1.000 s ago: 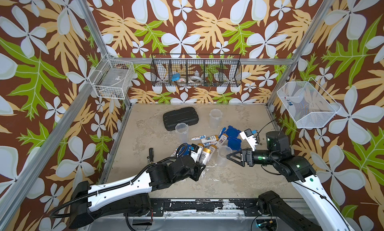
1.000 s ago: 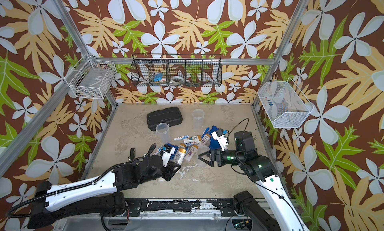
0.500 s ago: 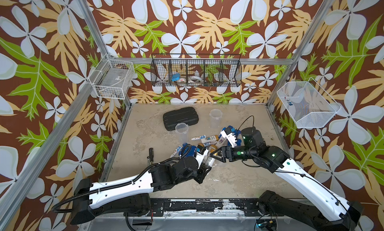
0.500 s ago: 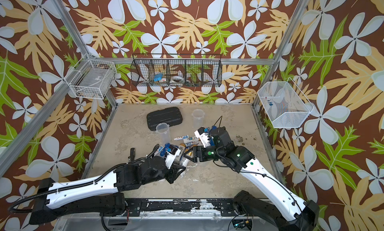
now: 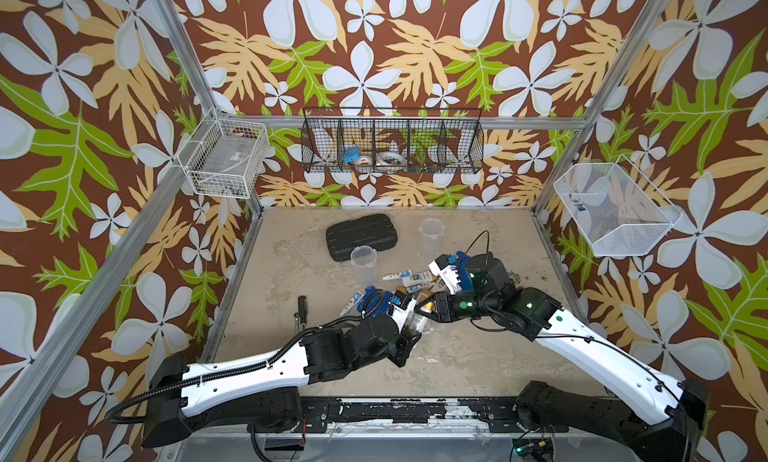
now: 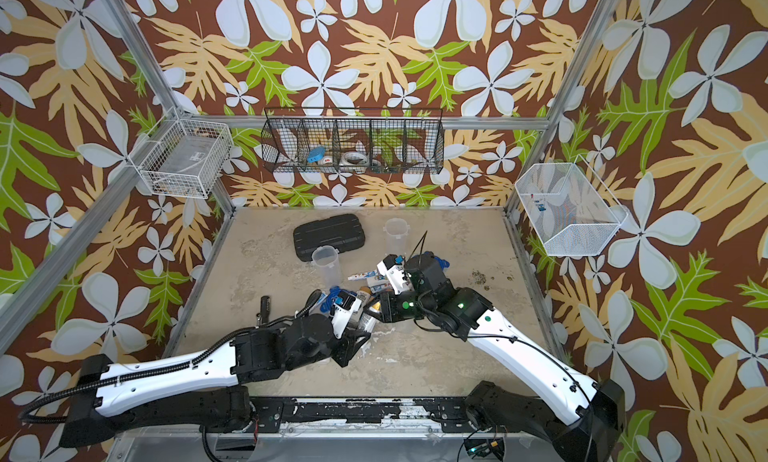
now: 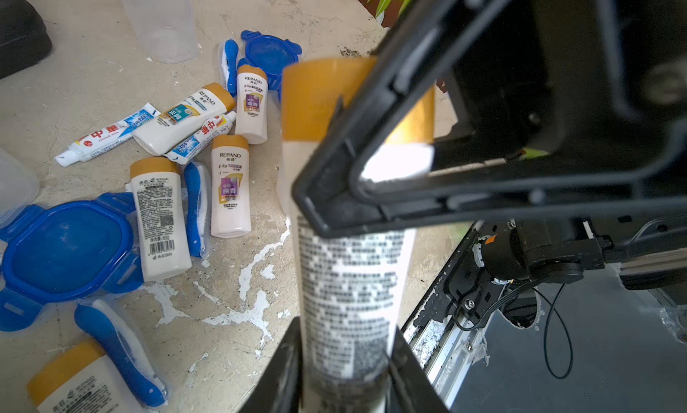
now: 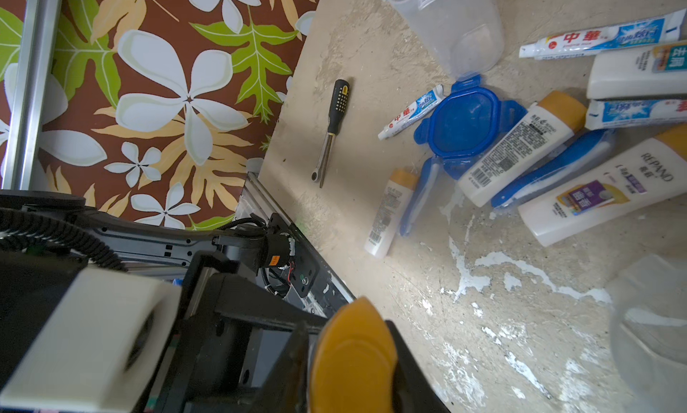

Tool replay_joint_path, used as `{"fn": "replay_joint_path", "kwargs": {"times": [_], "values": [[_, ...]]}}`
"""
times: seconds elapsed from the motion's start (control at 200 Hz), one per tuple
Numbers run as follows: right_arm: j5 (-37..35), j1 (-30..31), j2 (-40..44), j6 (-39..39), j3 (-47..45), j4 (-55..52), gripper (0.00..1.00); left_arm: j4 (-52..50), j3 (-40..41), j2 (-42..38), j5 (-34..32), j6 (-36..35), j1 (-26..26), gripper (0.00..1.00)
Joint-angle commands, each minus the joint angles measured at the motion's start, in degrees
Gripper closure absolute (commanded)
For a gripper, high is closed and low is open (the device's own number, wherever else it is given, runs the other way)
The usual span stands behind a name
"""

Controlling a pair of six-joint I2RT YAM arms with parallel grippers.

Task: Pack away toiletry kits
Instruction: Pick up the toiletry item from the center of the board, then place the toiletry item into the container.

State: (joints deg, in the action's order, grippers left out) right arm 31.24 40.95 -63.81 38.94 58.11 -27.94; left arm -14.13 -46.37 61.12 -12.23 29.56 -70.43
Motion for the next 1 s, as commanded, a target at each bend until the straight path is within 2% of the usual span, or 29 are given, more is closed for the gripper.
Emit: {"fn": "replay_joint_path", "kwargs": {"times": [0.0, 0.09, 0.185, 0.24, 0.305, 0.345, 0.39, 0.465, 0.601, 0.681, 0.841, 0.996], "values": [[0.6, 0.2, -0.5, -0.7, 0.5, 0.7, 0.78, 1.3, 0.0, 0.0, -2.3, -0.7, -0.1, 0.94], [0.3, 0.2, -1.1, -0.9, 1.3, 0.5, 0.83, 1.3, -0.3, 0.0, -3.1, -1.3, -0.1, 0.91], [0.0, 0.2, -1.7, -1.5, 2.6, 0.4, 0.89, 1.0, -0.6, 0.1, -3.5, -1.5, -0.1, 0.78], [-1.0, 0.1, -2.0, -2.3, 3.8, -0.6, 0.91, 1.0, -0.6, 0.0, -3.2, -1.2, -0.1, 0.61], [-3.3, -0.6, -2.2, -4.7, 6.0, -3.3, 0.92, 0.8, -0.2, -0.6, -3.2, -0.1, -0.1, 0.33], [-5.7, -1.2, -2.5, -6.9, 7.7, -6.2, 0.93, 0.6, 0.3, -1.2, -3.2, 0.6, -0.1, 0.12], [-9.4, -2.1, -2.8, -9.6, 9.8, -9.2, 0.94, -0.2, 1.1, -1.8, -3.6, 1.8, 0.1, 0.01], [-16.3, -3.2, -2.8, -13.4, 12.1, -13.5, 0.95, -3.7, 1.8, -2.2, -4.1, 5.0, 1.5, 0.00], [-26.6, -3.2, -2.1, -17.6, 12.2, -14.4, 0.97, -7.8, 4.6, -4.3, 0.8, 11.0, 6.9, 0.00], [-30.0, -3.2, -0.8, -18.5, 10.2, -12.7, 0.97, -8.7, 6.7, -5.9, 2.6, 14.4, 9.0, 0.00], [-37.4, -3.2, 3.1, -20.3, 6.5, -9.3, 0.98, -10.3, 9.7, -7.2, 3.2, 18.7, 9.8, 0.00], [-39.4, -3.2, 4.8, -21.8, 4.8, -6.1, 0.99, -12.4, 10.6, -5.9, 3.7, 21.5, 10.5, 0.00]]}}
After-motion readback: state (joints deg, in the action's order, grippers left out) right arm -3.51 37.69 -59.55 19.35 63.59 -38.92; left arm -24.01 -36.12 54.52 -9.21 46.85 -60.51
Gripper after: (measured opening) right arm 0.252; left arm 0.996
